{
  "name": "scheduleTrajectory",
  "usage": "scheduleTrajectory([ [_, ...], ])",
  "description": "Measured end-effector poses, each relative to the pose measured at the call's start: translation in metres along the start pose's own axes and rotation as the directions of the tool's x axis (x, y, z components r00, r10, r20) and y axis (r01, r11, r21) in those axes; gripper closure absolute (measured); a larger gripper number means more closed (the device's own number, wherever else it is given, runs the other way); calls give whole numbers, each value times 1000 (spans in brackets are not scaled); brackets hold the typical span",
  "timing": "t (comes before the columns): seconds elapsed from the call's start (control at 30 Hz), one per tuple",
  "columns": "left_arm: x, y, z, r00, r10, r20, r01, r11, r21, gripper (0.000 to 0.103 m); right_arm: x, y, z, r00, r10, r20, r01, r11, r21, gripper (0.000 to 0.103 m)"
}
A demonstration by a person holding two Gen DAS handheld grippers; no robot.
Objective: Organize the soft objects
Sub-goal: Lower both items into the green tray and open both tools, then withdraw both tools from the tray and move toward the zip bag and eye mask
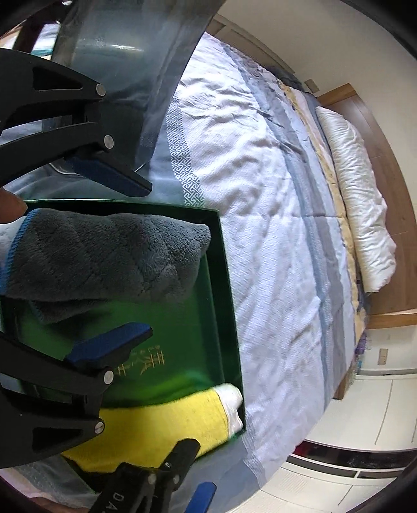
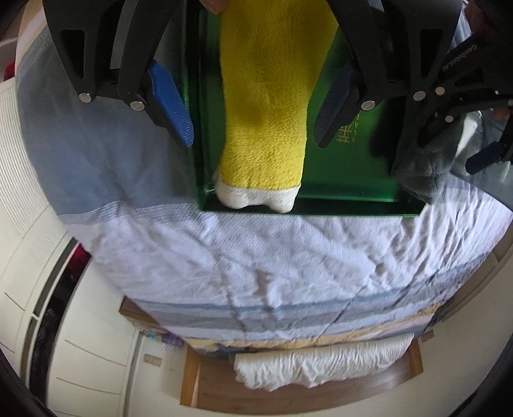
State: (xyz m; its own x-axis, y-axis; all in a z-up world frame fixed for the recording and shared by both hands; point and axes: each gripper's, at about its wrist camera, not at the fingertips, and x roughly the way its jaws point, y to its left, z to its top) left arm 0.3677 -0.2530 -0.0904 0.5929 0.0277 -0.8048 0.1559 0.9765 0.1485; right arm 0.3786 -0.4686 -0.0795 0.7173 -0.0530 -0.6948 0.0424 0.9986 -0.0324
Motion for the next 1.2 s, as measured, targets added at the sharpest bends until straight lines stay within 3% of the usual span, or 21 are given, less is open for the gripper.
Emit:
scheduleTrajectory([
  [0.33,-53,-8,-19,993,-86,79,90,995,-39,25,-87,-32,-35,988,-113,103,106,992,65,21],
  [0.63,-116,1,-59,980,-161,119,168,985,-48,25,-164,-17,-91,985,-115,126,110,993,49,21],
  [0.97,-201,32,-130,961,-263,81,264,964,-6,25,-246,22,-150,988,-111,108,110,994,16,22],
  [1.2,-250,100,-165,965,-250,76,251,968,-3,25,-300,73,-174,993,-33,118,34,999,-7,21],
])
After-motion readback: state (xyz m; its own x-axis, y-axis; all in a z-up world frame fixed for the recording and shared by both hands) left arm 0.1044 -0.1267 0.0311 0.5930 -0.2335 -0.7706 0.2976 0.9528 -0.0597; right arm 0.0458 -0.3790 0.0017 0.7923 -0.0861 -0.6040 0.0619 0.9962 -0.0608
